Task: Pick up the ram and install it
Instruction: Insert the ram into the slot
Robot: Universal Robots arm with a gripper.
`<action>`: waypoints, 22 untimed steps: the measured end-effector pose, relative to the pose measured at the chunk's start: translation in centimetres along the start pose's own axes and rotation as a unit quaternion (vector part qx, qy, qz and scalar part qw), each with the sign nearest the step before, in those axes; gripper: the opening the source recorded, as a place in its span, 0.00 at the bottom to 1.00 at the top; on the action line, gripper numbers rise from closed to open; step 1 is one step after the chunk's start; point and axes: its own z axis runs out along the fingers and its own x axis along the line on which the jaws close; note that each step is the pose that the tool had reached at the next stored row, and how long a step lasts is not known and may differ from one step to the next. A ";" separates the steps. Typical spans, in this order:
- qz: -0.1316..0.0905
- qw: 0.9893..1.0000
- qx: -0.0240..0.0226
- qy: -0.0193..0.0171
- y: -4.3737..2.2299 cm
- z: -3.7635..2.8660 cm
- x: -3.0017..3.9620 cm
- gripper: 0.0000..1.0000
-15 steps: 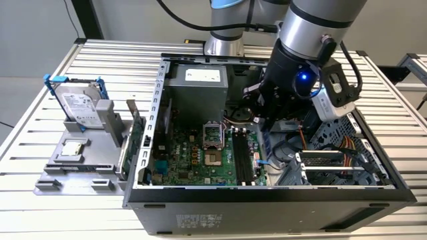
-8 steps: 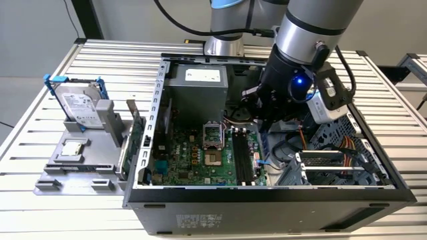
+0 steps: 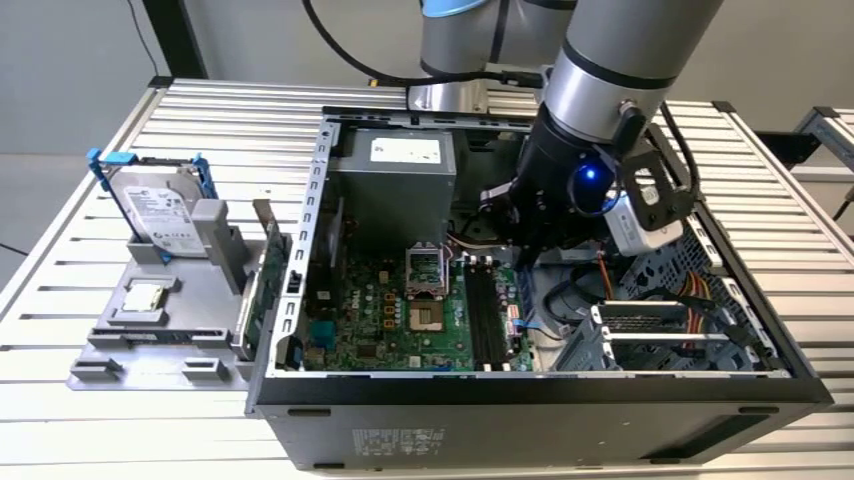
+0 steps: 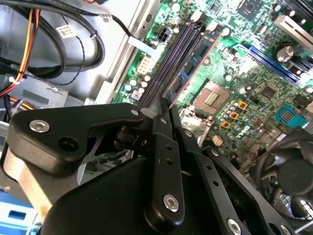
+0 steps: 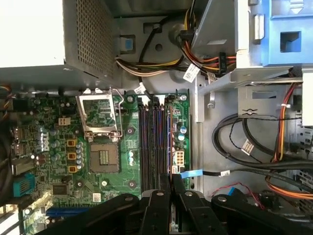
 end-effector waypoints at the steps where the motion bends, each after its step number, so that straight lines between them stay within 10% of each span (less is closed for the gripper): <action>1: 0.000 1.000 0.000 0.000 0.00 0.18 0.00 0.00; 22: 0.000 1.000 0.000 0.000 0.82 3.29 -0.03 0.00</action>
